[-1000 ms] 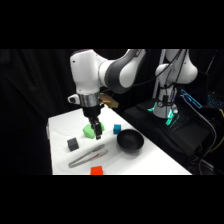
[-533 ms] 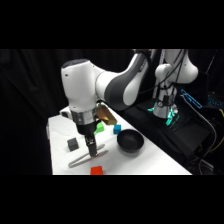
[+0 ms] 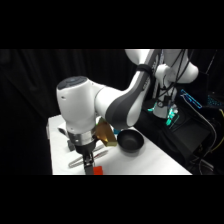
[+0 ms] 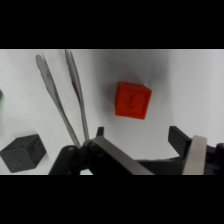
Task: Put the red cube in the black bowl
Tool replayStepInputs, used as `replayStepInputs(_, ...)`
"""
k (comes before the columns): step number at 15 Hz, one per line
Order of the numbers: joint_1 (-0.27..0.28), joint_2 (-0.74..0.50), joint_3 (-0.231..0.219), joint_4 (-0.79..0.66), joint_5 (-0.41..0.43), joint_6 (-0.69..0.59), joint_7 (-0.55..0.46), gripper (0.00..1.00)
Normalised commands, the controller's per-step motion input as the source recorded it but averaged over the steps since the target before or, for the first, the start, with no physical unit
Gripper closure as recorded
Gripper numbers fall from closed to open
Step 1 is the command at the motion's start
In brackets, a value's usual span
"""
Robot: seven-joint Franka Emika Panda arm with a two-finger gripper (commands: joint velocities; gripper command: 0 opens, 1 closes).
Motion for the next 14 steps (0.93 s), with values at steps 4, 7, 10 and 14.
replayStepInputs(4,0.163,0.22,-0.118,0.17,-0.095,0.15,0.23,0.00)
replayStepInputs(7,0.117,0.19,-0.119,0.13,-0.079,0.19,0.17,0.00)
replayStepInputs(10,0.120,0.11,-0.121,0.07,-0.070,0.17,0.17,0.00)
replayStepInputs(14,0.122,0.05,-0.113,-0.01,-0.058,0.18,0.16,0.00)
